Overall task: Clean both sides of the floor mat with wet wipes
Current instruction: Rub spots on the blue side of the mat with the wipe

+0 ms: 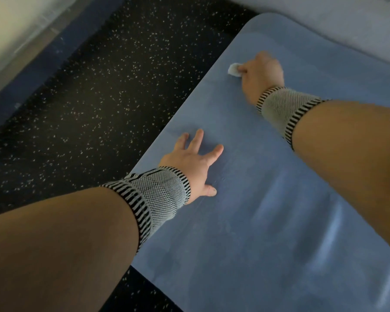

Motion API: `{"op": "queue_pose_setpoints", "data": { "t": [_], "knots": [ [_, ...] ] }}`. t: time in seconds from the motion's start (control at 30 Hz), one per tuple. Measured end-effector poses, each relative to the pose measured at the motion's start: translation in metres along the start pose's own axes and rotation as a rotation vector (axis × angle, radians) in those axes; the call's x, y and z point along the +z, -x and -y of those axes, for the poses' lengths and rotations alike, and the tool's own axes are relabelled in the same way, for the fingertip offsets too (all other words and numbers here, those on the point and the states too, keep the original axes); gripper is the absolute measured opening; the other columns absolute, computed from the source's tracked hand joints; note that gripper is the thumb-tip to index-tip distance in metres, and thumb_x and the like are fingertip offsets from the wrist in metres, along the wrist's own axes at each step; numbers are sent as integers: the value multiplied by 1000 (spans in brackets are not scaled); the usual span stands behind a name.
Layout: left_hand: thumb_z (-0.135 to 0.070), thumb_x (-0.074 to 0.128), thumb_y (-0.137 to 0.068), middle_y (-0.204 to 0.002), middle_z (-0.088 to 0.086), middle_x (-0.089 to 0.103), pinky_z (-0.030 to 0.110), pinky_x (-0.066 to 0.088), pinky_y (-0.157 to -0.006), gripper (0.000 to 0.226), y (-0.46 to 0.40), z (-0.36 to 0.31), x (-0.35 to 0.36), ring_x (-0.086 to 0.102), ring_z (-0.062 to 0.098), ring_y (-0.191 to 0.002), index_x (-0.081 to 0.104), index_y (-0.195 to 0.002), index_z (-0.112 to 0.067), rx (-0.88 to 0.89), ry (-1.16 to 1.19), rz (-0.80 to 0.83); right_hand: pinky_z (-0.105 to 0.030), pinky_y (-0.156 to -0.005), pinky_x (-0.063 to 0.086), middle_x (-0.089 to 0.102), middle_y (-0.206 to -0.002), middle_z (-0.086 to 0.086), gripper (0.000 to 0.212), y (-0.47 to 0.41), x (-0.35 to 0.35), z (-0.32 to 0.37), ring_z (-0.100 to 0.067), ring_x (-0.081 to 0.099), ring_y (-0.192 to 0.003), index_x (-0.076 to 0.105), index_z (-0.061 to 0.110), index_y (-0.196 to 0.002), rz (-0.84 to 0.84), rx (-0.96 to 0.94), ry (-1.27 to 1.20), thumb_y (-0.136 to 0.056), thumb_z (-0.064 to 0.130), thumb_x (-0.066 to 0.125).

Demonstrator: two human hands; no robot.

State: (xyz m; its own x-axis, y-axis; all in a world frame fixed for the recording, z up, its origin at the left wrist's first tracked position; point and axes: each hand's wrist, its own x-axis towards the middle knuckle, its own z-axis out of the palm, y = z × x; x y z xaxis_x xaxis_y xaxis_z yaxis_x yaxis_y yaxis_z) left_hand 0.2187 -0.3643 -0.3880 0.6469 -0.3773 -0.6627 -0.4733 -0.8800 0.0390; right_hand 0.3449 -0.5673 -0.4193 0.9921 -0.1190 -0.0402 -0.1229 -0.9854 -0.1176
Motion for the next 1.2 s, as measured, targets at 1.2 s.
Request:
{"op": "queue_pose_setpoints", "data": {
  "t": [1.2],
  "knots": [
    [-68, 53, -84, -149, -8, -41, 75, 12, -106, 94, -6, 11, 15, -29, 23, -142, -20, -142, -54, 46, 28, 12, -34, -78, 39, 54, -117, -19, 32, -13, 5, 44, -35, 53, -104, 58, 11, -123, -38, -377, -56, -95, 11, 44]
  ]
}}
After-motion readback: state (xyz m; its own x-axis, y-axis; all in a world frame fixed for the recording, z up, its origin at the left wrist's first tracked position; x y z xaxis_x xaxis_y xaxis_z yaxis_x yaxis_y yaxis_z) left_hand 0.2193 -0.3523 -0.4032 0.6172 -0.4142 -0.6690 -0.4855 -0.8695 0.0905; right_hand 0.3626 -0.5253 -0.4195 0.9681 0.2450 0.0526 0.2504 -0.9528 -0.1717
